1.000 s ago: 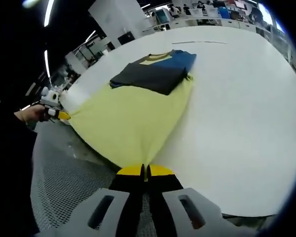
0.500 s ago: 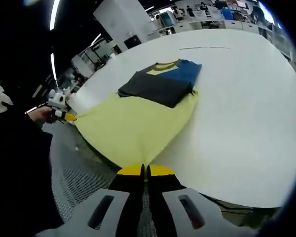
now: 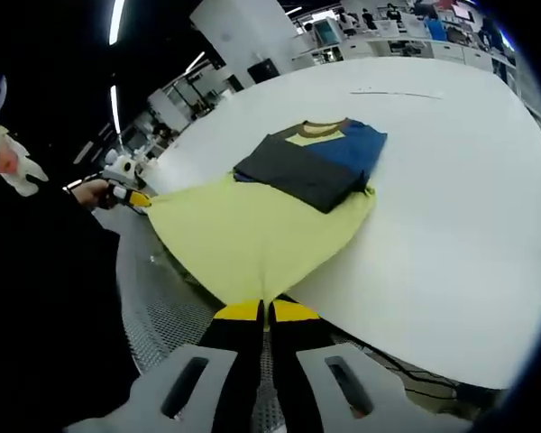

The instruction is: Fold the garment on the visible template until the final outline fits inside the template.

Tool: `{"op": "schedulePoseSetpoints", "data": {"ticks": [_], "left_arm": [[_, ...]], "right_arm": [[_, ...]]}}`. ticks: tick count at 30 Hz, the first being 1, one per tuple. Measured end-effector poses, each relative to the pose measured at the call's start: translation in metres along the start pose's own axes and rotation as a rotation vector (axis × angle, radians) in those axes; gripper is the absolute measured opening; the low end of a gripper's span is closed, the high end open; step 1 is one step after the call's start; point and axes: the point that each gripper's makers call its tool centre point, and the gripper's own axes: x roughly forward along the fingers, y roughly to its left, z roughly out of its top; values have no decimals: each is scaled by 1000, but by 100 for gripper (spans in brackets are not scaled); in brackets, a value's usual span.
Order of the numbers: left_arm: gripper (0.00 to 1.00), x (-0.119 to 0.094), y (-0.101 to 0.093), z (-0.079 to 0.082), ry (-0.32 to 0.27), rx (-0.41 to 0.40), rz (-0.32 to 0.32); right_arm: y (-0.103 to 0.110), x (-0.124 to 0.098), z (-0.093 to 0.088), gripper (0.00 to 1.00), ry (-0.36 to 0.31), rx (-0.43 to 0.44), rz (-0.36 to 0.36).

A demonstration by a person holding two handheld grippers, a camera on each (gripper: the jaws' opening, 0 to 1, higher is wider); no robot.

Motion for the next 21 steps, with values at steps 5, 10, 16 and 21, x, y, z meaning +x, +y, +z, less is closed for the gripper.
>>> {"op": "schedulePoseSetpoints", "data": {"ticks": [5,10,16,21], "left_arm": [[0,-5,-9,18,-26,35,-16],[0,-7,-19,39,-30,89,-35],[0,-9,-19,68,-66,118,-51],[0,-6,-21,91,-89,124,-69]], "right_arm": [[0,-8,15,3,-25,-15,7],[-5,-13,37,3,-55,-47,1],[-18,-16,65,3,-114,-52,-12],[-31,-15,88,3,-122,-95,-22]]}}
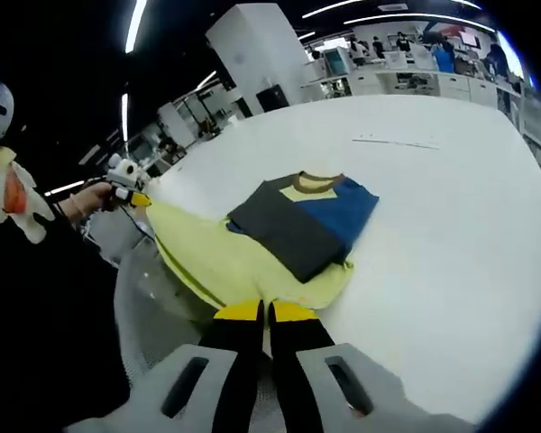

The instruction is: Fold the garment on the visible template until the final outline fits inside the template.

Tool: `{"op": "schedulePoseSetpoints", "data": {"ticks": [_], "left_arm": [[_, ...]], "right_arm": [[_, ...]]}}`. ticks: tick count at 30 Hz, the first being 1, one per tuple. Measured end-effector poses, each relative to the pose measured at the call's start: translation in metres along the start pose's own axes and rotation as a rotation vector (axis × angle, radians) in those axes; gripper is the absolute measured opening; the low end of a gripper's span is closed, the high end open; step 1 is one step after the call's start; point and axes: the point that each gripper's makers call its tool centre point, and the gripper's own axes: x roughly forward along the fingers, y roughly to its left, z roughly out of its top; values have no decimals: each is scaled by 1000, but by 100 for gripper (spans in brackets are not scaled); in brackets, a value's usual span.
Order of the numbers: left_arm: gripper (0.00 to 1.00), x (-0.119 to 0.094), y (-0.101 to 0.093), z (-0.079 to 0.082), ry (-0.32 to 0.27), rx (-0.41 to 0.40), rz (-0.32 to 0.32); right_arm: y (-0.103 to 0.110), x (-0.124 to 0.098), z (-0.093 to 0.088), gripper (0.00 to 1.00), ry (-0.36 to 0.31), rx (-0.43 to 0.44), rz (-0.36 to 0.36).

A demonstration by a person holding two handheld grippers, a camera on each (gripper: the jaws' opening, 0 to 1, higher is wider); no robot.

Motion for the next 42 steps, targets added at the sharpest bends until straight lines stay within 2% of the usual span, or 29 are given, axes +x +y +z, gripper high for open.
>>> {"op": "schedulePoseSetpoints", "data": {"ticks": [4,8,10,11,12,18,24,30,38,42], "left_arm": [[0,3,0,20,-5,22,-5],[0,5,2,49,-43,37,-18],[0,8,6,63,-58,39,-16],[0,9,7,65,-61,39,-15],[0,13,12,75,-68,36,-12],[0,33,31,104,-85,16,-8],[0,49,46,117,-71,4,3],[0,60,73,129,-69,-30,27],[0,70,107,135,-74,-99,57],[0,74,118,136,-71,-117,68]], "right_arm": [[-9,1,18,3,-9,-29,-5],[-23,4,44,3,-33,-55,-18],[-27,9,56,3,-43,-67,-20],[-28,9,58,3,-44,-69,-21],[-32,14,66,3,-47,-75,-24],[-56,29,81,3,-44,-73,-33],[-79,47,88,3,-22,-55,-38],[-97,63,94,3,-14,-24,-35],[-112,84,99,3,10,-7,-28],[-117,91,100,3,19,2,-23]]}}
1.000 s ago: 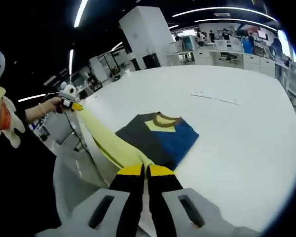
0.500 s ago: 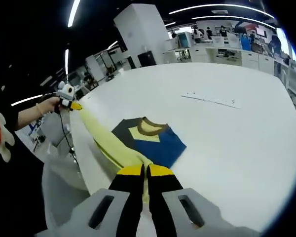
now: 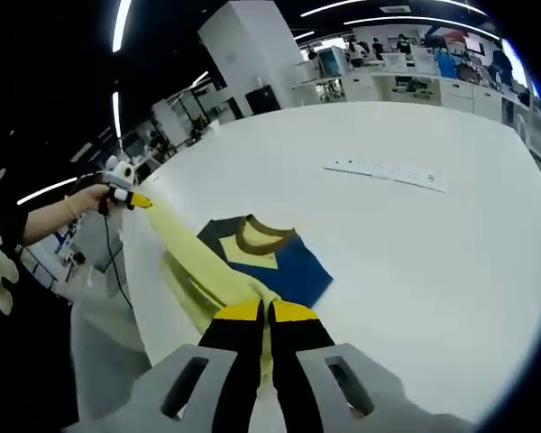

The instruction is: Fold the garment on the visible template until the final outline fits inside the template.

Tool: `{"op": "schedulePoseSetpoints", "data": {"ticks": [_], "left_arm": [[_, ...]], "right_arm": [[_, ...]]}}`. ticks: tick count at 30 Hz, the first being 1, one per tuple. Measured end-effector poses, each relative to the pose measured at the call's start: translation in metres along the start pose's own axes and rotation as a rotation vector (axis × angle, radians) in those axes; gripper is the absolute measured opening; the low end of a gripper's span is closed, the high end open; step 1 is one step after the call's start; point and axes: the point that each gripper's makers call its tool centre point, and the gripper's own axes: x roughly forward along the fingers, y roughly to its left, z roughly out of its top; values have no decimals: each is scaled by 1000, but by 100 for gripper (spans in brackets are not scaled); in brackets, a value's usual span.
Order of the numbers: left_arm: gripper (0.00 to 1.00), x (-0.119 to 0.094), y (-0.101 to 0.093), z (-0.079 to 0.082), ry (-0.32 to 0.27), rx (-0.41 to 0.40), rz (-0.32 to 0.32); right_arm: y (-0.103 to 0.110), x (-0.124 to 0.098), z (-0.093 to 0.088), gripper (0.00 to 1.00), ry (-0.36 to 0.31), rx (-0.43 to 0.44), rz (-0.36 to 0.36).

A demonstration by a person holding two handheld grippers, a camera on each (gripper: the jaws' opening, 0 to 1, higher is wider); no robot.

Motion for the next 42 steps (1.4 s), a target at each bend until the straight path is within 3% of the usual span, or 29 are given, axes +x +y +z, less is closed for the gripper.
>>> {"op": "schedulePoseSetpoints", "data": {"ticks": [17,42], "left_arm": [[0,27,33,4,5,-81,26],[0,56,60,14,4,-173,34]], "right_arm": [[-28,32,-7,3,50,45,-13],[-63,62,-13,3,75,115,-38]]}}
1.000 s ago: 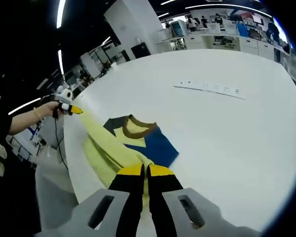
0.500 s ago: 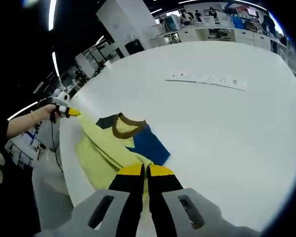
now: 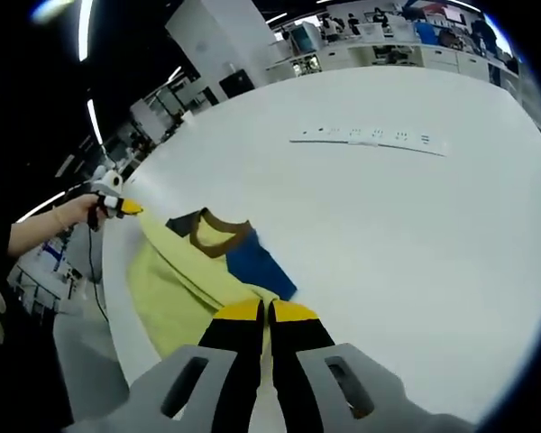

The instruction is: Fold the garment on the visible template until the final outline fits inside the template.

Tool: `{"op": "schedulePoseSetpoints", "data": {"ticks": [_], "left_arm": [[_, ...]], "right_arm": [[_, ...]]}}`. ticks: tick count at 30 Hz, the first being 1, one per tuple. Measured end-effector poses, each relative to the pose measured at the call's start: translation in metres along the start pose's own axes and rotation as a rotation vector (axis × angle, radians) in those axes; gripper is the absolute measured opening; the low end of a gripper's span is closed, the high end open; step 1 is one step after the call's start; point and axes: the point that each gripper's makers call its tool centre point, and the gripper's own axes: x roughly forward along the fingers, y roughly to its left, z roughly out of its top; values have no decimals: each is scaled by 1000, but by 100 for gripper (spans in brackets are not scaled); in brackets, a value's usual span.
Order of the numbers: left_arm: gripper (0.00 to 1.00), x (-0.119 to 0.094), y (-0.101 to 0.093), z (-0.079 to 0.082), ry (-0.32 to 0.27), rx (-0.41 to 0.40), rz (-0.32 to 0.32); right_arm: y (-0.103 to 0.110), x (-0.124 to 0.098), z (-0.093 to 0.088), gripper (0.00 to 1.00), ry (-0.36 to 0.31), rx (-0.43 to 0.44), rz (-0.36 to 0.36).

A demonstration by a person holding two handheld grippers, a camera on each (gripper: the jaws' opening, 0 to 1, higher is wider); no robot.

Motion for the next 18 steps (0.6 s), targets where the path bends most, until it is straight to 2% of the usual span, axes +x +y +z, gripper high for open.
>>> {"op": "schedulePoseSetpoints", "data": {"ticks": [7,18], "left_arm": [[0,5,9,4,-9,-34,5],[0,17,21,18,-6,-38,16]], "right_arm": [[-6,10,3,3,-11,24,0],[-20,23,3,3,3,46,-16]]}}
